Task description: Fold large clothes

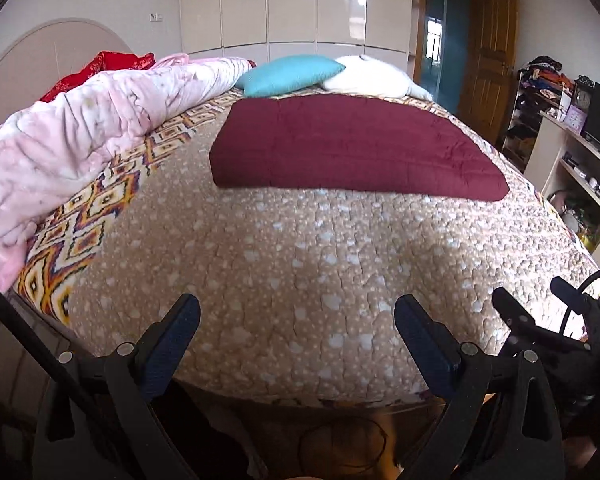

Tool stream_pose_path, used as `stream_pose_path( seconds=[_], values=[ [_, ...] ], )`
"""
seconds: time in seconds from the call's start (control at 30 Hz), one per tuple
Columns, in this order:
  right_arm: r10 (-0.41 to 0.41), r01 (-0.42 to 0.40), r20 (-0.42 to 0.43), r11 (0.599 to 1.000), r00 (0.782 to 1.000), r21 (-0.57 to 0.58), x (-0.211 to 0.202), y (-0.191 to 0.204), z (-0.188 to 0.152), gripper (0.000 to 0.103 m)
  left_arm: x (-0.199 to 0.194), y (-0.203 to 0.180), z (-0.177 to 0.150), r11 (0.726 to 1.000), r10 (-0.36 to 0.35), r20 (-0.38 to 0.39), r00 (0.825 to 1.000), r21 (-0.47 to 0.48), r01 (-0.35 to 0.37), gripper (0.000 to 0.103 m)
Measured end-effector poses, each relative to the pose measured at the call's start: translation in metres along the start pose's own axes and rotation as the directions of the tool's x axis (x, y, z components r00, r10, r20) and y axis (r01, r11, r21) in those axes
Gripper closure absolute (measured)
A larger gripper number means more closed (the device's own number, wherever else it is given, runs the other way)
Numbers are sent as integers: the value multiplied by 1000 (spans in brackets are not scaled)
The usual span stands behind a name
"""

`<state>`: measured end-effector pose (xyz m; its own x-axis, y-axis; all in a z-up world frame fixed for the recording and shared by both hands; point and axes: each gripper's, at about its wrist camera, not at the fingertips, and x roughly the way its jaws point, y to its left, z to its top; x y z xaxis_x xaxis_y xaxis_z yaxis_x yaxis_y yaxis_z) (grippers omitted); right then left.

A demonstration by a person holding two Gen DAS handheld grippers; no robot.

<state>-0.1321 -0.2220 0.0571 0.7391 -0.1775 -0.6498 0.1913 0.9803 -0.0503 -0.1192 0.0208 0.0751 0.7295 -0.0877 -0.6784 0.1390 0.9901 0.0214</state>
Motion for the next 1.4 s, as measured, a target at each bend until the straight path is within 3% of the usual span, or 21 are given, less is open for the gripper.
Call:
stream_pose_path(
  seconds=[0.1,0.33,0.6,1.4],
  values=[
    [-36,36,-2,997,999,-65,3,13,-3,10,7,-6,-6,1000,-20,-35,999,5,20,6],
    [-66,64,-68,998,996,-30,10,8,-6,10,9,-11,-12,999,-30,-60,998,12,31,6],
    [-160,151,-79,983,984,-104,10,20,-7,10,14,-15,-14,999,-13,-88,996,29,16,6],
    [-159,146,-140,985,977,-96,21,17,-10,10,25,-25,-21,998,-32,-151,988,56,41,6]
  ],
)
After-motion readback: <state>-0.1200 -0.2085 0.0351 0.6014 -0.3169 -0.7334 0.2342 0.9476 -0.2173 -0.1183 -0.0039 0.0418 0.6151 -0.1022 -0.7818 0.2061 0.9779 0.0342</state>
